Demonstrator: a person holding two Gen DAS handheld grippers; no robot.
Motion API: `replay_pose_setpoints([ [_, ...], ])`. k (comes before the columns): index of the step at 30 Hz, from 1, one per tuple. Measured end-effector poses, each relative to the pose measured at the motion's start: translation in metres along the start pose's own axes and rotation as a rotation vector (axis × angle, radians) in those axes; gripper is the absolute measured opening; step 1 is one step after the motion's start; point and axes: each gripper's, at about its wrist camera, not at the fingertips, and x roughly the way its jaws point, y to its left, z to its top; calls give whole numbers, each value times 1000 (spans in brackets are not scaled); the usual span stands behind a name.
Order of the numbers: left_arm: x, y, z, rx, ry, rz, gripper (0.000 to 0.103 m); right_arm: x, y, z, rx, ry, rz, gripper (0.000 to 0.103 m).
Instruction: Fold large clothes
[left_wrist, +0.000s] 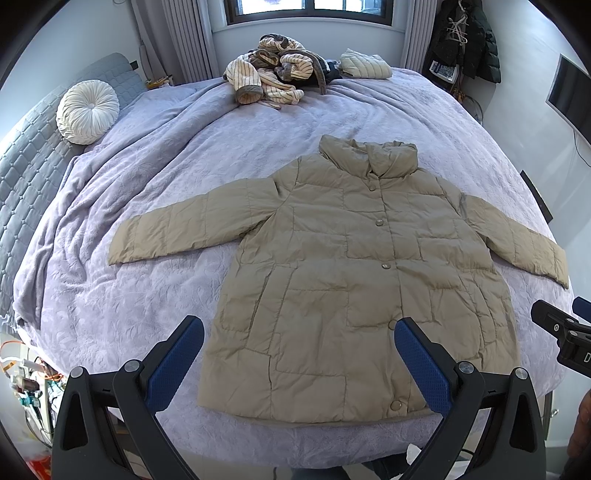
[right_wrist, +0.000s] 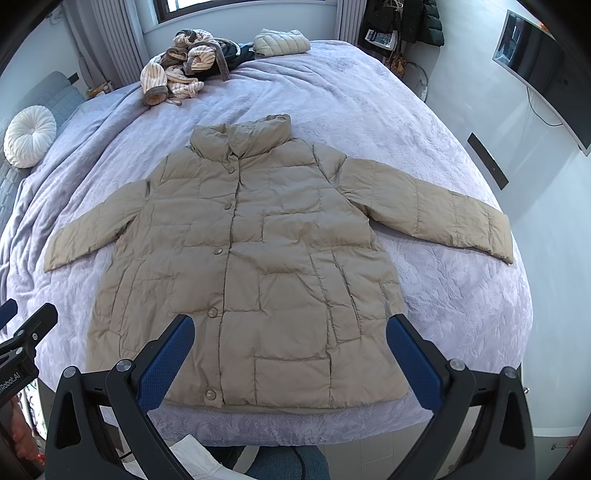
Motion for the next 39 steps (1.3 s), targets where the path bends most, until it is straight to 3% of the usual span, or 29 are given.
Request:
replay_pose_setpoints([
  [27, 13, 10, -14, -15, 11, -20, 103, 9, 7, -1, -1, 10, 13, 103],
  [30, 25, 15, -11, -124, 32, -204, 103, 17, 23, -5, 6, 22, 60, 103],
  [32, 29, 21, -8, -148, 46, -225, 103, 18, 27, 2, 15, 32, 95, 103],
  [37, 45, 42, -5, -135, 50, -134, 103, 28, 44, 12, -20, 68, 84, 103],
  [39, 54, 53, -4, -144, 29, -132, 103, 35, 55, 16, -28, 96, 82, 103],
])
